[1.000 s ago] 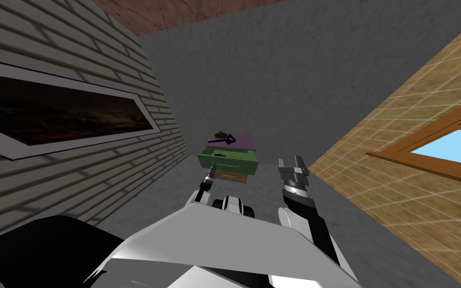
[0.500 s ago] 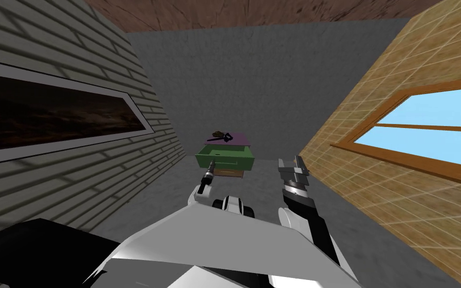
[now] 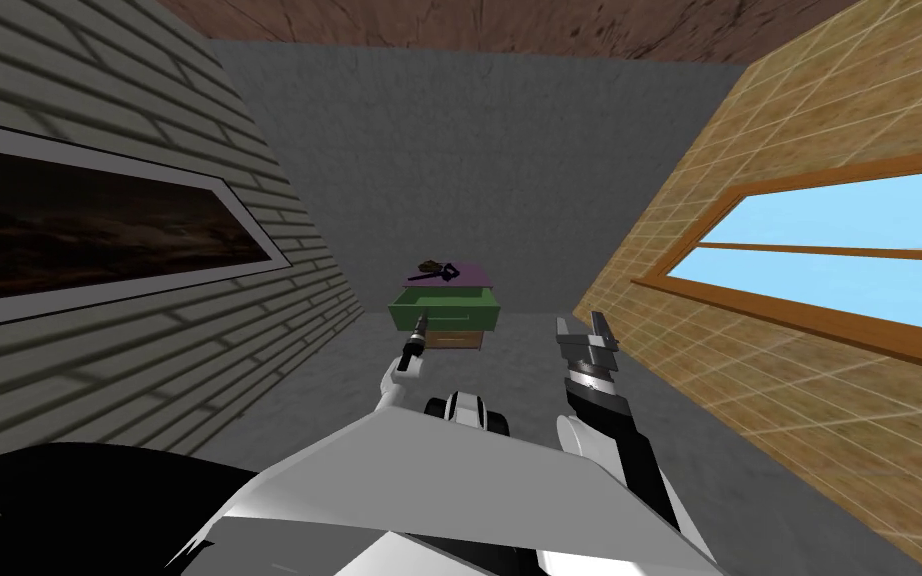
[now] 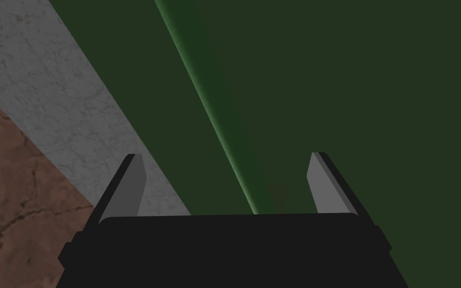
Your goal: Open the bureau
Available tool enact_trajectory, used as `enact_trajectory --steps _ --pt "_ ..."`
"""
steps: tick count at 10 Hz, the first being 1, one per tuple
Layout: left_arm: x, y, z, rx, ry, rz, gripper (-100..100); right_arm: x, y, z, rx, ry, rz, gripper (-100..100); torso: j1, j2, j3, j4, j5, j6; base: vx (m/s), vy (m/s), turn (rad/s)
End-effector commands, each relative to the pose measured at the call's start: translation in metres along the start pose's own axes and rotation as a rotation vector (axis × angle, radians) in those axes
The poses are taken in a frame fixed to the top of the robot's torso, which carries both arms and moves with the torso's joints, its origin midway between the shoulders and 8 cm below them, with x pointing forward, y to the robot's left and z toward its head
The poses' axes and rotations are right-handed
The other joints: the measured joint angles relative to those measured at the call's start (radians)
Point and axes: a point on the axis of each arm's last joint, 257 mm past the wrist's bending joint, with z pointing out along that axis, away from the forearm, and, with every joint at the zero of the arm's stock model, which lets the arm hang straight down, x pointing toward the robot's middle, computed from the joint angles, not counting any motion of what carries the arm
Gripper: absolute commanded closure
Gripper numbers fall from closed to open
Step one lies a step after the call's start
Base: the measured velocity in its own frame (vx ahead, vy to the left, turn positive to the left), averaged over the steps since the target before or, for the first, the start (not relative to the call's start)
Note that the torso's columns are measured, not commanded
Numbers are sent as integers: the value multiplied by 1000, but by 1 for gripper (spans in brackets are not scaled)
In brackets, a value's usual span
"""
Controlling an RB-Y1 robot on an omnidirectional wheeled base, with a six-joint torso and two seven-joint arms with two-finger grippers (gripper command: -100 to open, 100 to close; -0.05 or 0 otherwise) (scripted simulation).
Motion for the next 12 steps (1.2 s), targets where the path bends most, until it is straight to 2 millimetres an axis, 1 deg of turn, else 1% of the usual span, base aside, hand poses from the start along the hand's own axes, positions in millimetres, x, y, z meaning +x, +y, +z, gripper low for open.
enact_trajectory --steps 1,3,4,5,6,7,8,9,12 --pt "-15 -3 22 -8 -34 4 -100 0 0 0 0 0 0 0 2 -3 -1 -1 0 -1 -99 10 -115" --pt "-34 3 40 -40 -73 5 -100 0 0 0 0 0 0 0 -1 -1 -1 0 -1 0 -150 4 -233" --pt "-33 -6 47 -23 -74 1 -100 0 0 0 0 0 0 0 -1 0 0 0 -1 -1 -128 4 -87" --pt "-42 -1 53 -46 -92 1 -100 0 0 0 0 0 0 0 0 -1 -1 2 -2 -2 -102 -9 -141" --pt "-41 -8 58 -32 -93 -3 -100 0 0 0 0 0 0 0 -2 -1 -1 2 -2 -1 -73 -11 -71" --pt "-41 -8 58 -32 -93 -3 -100 0 0 0 0 0 0 0 -3 -1 -1 4 -4 -2 -23 -1 15" --pt "-39 2 53 -54 -86 -6 -100 0 0 0 0 0 0 0 -3 0 0 5 -4 -2 0 0 0" --pt "-39 3 53 -56 -85 -7 0 0 0 0 0 0 0 0 -2 0 0 3 -3 -2 0 0 0" --pt "-38 7 51 -66 -83 -8 0 0 0 0 0 0 0 0 0 -2 -1 0 -1 -1 0 0 0"
